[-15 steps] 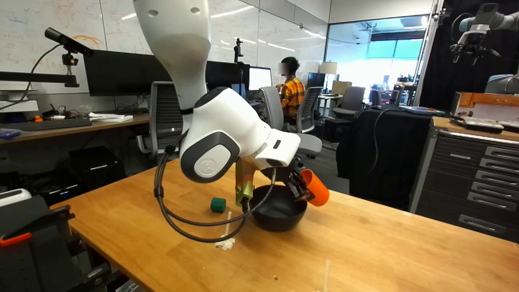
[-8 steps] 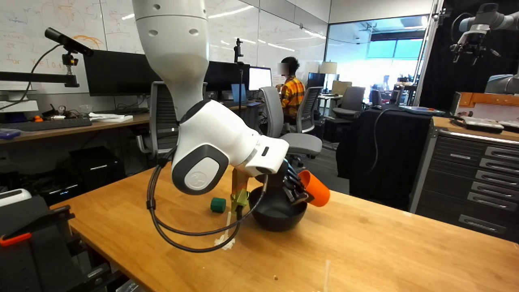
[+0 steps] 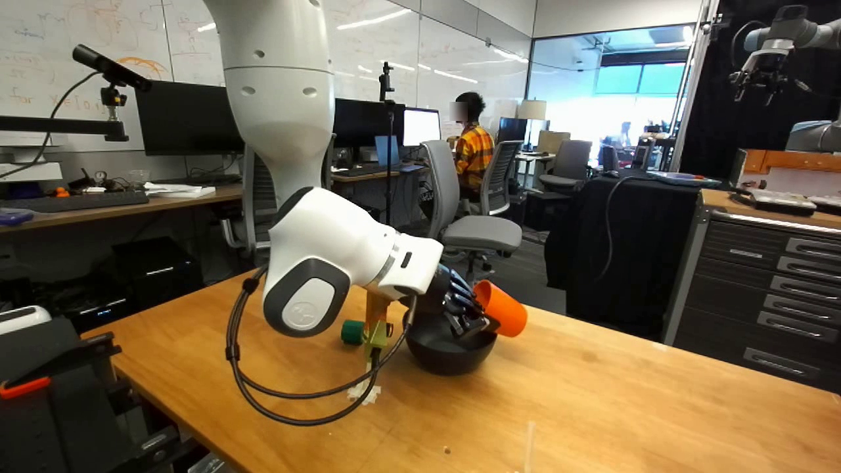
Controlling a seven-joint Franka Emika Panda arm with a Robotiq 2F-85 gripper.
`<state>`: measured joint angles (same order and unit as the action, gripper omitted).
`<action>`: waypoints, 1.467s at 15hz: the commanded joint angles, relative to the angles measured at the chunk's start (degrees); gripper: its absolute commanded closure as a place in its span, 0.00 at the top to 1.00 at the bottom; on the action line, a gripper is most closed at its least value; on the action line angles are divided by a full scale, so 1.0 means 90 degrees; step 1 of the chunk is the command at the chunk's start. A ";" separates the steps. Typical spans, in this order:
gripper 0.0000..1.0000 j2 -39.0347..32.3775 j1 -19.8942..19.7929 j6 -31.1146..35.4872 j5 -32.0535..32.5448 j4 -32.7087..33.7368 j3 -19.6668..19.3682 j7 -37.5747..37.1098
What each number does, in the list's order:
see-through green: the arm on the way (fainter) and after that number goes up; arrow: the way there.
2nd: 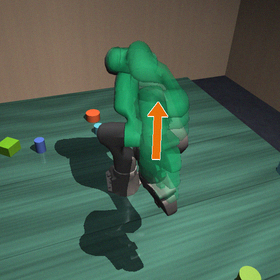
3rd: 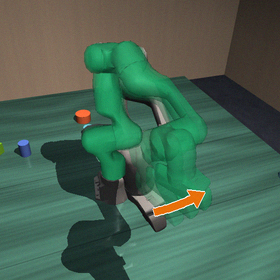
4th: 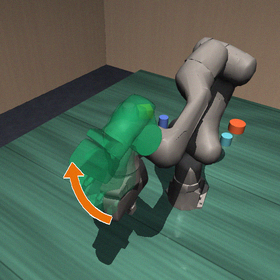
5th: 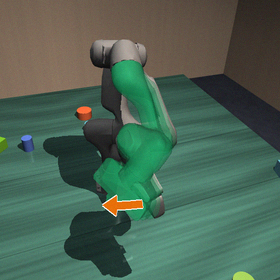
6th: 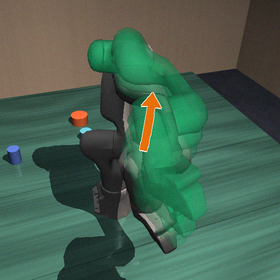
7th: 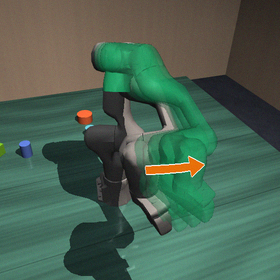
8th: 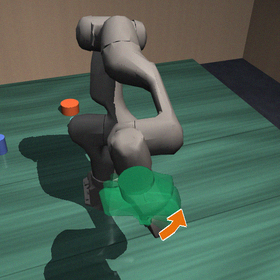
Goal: Pour the contents of the orange cup into the black bowl
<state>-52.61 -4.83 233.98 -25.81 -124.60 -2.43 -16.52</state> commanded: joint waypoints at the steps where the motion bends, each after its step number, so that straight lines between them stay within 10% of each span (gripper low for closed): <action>1: 0.01 -0.0352 0.0176 0.0618 -0.0366 0.0344 -0.0012 0.0134; 6: 0.01 -0.0622 0.0183 0.1283 -0.0476 0.0559 0.0064 0.0143; 8: 0.01 -0.0665 0.0859 0.0858 -0.0618 0.0805 -0.0631 -0.0280; 9: 0.01 -0.0705 0.0337 0.1308 -0.0592 0.0752 -0.0085 0.0153; 11: 0.01 -0.0806 0.1206 0.0851 -0.0785 0.1029 -0.0959 -0.0411; 12: 0.01 -0.0813 0.0531 0.1374 -0.0735 0.0945 -0.0224 0.0156; 13: 0.01 -0.0921 0.1439 0.0850 -0.0900 0.1142 -0.1190 -0.0489; 15: 0.01 -0.0998 0.1116 0.1316 -0.0896 0.1016 -0.0796 -0.0224; 16: 0.01 -0.1100 0.1753 0.0854 -0.1048 0.1194 -0.1470 -0.0603; 18: 0.01 -0.1173 0.1441 0.1277 -0.1015 0.1012 -0.1093 -0.0339; 22: 0.01 -0.1505 0.2166 0.0850 -0.1160 0.1067 -0.1827 -0.0768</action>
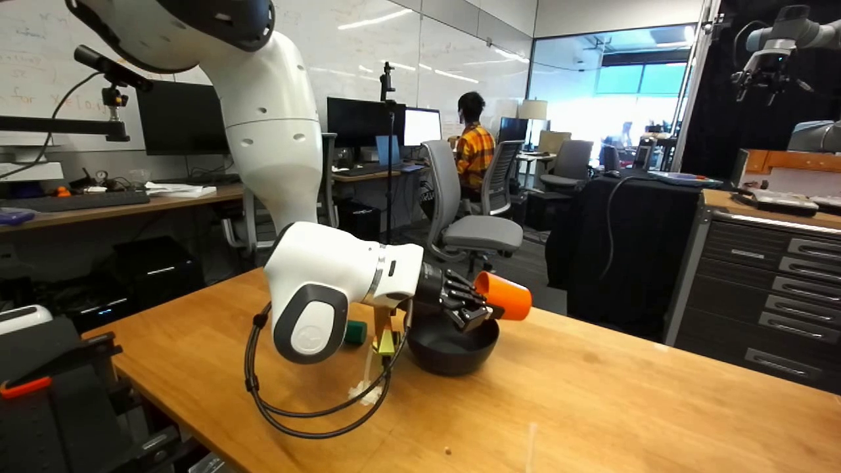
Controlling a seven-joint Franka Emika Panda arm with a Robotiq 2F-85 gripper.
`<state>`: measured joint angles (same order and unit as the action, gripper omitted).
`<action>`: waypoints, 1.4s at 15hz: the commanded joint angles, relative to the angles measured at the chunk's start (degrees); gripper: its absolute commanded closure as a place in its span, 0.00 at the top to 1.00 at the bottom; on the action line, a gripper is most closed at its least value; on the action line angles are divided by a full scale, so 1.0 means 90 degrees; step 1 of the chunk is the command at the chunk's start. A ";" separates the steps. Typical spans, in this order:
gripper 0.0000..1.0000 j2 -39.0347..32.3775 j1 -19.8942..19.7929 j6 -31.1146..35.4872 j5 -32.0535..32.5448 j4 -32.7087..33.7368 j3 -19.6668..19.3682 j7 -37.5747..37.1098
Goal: Pour the contents of the orange cup into the black bowl
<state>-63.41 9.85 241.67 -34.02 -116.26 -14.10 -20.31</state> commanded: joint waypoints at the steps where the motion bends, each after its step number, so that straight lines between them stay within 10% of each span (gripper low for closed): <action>1: 0.01 -0.0345 0.0588 -0.0004 -0.0216 0.0128 -0.0616 -0.0403; 2: 0.01 -0.0120 -0.0407 0.0619 -0.0035 0.0093 0.0391 0.0476; 3: 0.01 -0.0405 0.0720 0.0017 -0.0240 0.0107 -0.0769 -0.0497; 4: 0.01 -0.0421 0.0687 0.0022 -0.0207 0.0115 -0.0744 -0.0478; 5: 0.01 -0.0150 -0.0350 0.0664 -0.0022 0.0072 0.0308 0.0430; 6: 0.01 -0.0473 0.0806 0.0026 -0.0245 0.0075 -0.0869 -0.0565; 8: 0.01 -0.0450 0.0410 0.0366 -0.0105 -0.0033 -0.0427 -0.0331; 20: 0.01 -0.1138 0.1629 0.0007 -0.0306 0.0041 -0.1633 -0.1711; 21: 0.01 -0.0983 0.1218 0.0450 -0.0212 -0.0077 -0.1214 -0.1406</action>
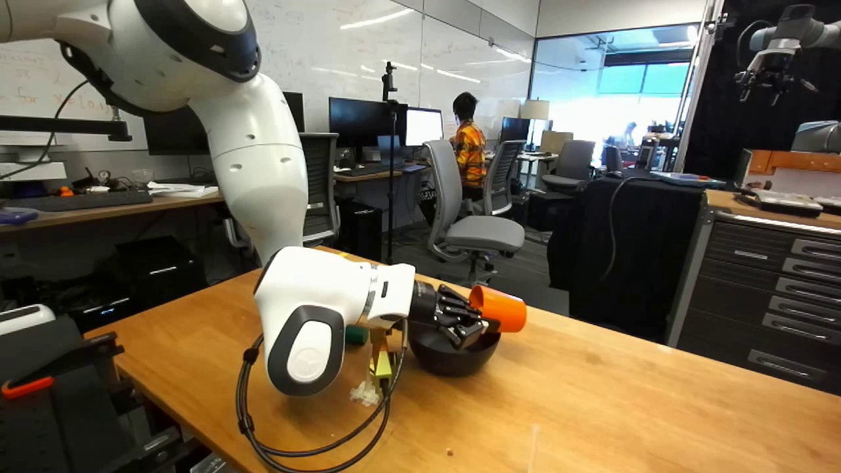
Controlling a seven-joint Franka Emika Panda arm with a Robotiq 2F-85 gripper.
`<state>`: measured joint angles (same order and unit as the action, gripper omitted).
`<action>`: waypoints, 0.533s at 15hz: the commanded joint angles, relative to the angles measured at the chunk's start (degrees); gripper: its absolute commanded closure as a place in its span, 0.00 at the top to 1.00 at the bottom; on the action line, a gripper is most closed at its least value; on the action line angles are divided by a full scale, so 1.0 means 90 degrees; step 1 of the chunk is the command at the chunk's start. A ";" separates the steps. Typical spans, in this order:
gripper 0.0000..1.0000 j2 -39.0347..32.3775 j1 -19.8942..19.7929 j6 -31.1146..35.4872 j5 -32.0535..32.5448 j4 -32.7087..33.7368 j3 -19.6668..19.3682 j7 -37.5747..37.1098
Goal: Pour the contents of the orange cup into the black bowl
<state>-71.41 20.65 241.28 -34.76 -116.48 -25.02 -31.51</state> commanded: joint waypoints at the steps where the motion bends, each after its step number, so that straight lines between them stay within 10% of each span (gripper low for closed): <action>1: 0.01 -0.0404 0.0700 0.0044 -0.0332 0.0072 -0.0667 -0.0750; 3: 0.01 -0.0299 0.0293 0.0551 -0.0251 -0.0041 -0.0268 -0.0531; 4: 0.01 -0.0684 0.1052 0.0049 -0.0476 0.0071 -0.0992 -0.1186; 6: 0.01 -0.0548 0.0630 0.0580 -0.0414 -0.0050 -0.0561 -0.0926; 8: 0.01 -0.1013 0.1393 0.0059 -0.0692 0.0023 -0.1255 -0.1654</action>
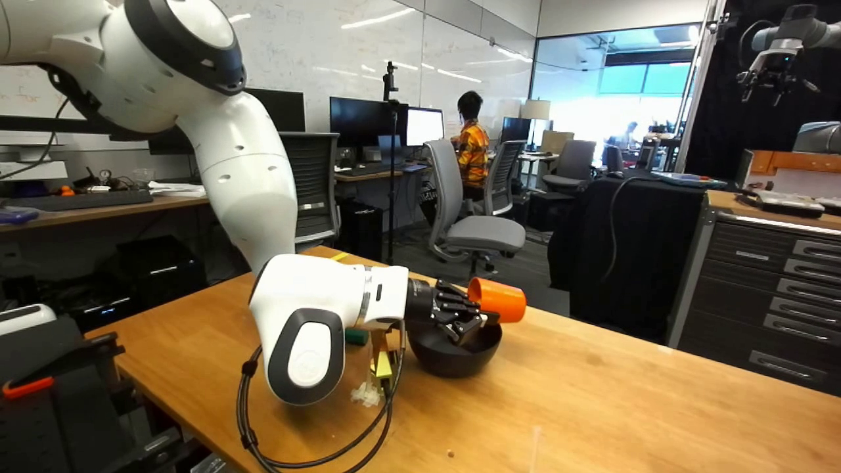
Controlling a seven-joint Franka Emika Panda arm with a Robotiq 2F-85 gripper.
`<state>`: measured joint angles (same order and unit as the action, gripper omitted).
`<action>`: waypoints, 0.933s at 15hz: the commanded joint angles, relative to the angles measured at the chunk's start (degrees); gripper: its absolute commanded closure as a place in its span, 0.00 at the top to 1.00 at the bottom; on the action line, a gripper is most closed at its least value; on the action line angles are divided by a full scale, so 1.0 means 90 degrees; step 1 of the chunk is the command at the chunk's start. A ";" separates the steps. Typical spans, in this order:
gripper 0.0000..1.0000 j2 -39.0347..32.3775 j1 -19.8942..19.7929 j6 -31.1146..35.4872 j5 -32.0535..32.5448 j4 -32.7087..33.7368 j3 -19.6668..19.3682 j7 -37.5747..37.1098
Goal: Pour the contents of the orange cup into the black bowl
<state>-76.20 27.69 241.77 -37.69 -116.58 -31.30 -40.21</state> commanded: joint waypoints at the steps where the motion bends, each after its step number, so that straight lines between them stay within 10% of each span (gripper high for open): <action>1: 0.01 -0.0305 0.0274 0.0413 -0.0317 -0.0063 -0.0216 -0.0420; 5: 0.01 -0.0915 0.1071 -0.0002 -0.0678 -0.0049 -0.0869 -0.1242; 14: 0.01 -0.1142 0.1258 0.0160 -0.0977 -0.0104 -0.0946 -0.1583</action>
<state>-83.37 36.61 241.52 -43.91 -117.24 -37.69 -51.18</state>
